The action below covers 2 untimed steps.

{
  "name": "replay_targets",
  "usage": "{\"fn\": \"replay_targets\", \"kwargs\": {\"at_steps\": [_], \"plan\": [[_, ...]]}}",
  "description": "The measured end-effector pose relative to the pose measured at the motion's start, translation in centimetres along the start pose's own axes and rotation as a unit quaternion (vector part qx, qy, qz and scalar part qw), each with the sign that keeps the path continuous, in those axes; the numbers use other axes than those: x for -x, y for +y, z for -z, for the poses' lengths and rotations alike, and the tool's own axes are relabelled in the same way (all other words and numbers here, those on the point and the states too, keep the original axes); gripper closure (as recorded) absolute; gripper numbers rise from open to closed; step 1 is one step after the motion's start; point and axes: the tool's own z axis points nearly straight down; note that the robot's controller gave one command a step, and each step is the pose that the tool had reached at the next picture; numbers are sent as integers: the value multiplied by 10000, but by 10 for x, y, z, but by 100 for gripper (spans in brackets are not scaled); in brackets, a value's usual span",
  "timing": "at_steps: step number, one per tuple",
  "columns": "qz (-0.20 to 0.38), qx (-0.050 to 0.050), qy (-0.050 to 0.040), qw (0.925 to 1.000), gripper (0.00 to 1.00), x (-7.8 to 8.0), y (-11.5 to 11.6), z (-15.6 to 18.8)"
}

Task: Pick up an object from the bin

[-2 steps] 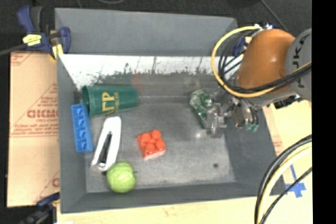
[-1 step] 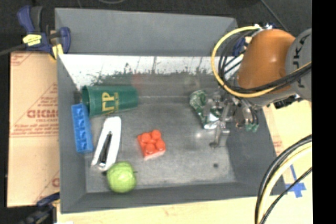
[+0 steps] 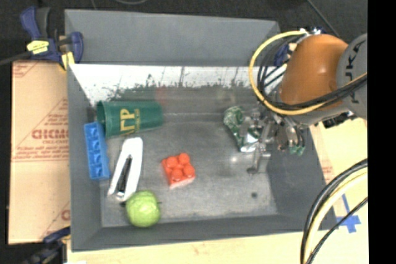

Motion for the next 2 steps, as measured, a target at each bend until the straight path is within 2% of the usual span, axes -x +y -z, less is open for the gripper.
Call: {"fn": "replay_targets", "kwargs": {"at_steps": [1,2], "plan": [[161,0,-26,9999,0,14,-13,-14],[167,-5,-47,9998,0,31,-59,-55]]}}
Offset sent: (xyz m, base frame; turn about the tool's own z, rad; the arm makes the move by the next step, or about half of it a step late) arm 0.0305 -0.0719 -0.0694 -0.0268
